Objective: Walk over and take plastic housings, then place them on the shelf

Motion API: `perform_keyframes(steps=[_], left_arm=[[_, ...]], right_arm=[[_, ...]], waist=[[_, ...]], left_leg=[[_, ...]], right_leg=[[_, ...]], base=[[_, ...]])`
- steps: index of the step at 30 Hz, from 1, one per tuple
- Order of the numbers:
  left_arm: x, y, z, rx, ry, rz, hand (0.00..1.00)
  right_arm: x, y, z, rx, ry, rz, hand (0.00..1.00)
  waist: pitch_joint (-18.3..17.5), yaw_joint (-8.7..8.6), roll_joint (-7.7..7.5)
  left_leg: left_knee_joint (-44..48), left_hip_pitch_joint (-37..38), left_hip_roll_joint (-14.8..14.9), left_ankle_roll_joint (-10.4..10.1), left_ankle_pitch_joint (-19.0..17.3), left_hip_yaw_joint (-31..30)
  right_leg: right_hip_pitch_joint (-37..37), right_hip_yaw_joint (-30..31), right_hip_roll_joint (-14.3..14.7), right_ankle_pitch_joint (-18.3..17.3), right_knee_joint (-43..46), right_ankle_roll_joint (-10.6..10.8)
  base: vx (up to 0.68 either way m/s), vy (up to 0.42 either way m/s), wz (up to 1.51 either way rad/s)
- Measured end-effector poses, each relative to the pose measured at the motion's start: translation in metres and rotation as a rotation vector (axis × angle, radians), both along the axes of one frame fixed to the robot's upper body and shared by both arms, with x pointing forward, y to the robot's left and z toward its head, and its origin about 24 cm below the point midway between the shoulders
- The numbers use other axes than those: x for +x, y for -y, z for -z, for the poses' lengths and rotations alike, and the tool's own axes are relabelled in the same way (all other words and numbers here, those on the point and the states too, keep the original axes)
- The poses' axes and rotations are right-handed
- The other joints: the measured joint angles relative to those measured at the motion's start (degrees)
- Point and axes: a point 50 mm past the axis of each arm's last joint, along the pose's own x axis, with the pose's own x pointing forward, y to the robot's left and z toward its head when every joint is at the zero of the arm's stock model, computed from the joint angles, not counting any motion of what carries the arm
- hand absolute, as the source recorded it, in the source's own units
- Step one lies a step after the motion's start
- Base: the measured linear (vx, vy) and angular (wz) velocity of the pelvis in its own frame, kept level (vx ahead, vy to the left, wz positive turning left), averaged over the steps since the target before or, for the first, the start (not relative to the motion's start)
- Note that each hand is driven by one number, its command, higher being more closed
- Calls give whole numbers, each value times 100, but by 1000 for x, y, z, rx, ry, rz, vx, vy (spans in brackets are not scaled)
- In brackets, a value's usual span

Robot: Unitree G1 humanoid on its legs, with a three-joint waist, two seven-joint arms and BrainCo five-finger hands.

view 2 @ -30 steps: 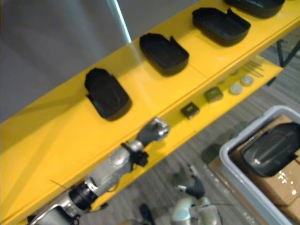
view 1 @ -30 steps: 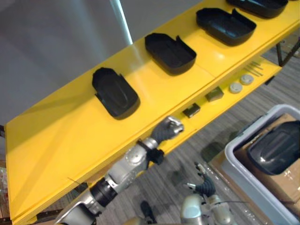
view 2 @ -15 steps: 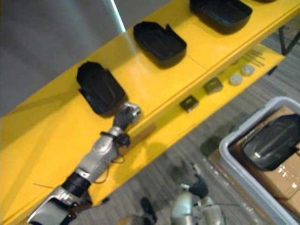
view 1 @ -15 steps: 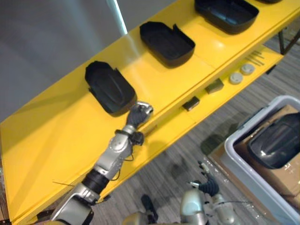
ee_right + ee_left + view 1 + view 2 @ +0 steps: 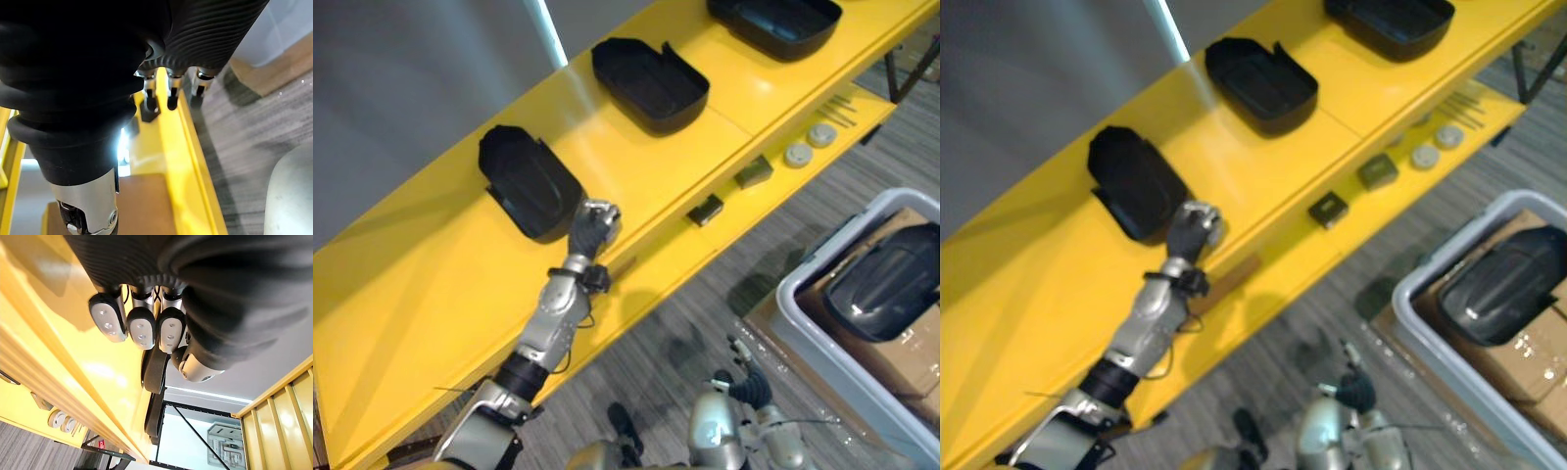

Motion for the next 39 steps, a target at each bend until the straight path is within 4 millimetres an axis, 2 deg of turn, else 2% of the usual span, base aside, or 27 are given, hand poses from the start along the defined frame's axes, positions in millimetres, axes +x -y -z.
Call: perform_keyframes(steps=[5, 10, 20, 32, 39], left_arm=[[1, -2, 3, 8, -16, -28, 100], [9, -12, 6, 39, -39, -131, 100], [26, -23, -10, 56, -2, -220, 100], [31, -35, -13, 43, -6, -294, 100], [37, -35, -28, 46, 36, -303, 100]], right_arm=[[0, 0, 0, 0, 0, 0, 0], [-1, 1, 0, 22, -4, 19, 0], [1, 1, -2, 32, 9, 21, 0], [2, 0, -6, 35, 26, 18, 0], [4, -1, -7, 44, 36, 24, 0]], waist=[[10, -5, -14], [56, -18, -20], [203, -24, -64], [276, -32, -98], [367, -28, -142]], left_leg=[[4, 0, -1, 0, 0, 3], [5, -5, -1, 0, 0, 12], [114, -110, 8, 16, -13, 16], [181, -135, 32, 6, -39, 66], [201, -206, 42, 6, -39, 75]], right_leg=[[-6, 6, -2, -2, 7, 3], [-25, 19, 0, -4, 22, 6], [-114, 39, -2, -6, 83, 6], [-155, 114, 24, -6, 104, 6], [-227, 149, 36, -2, 124, 7]], base=[[0, 0, 0], [0, 0, 0], [0, 0, 0], [-10, -4, -1], [0, 0, 0]])
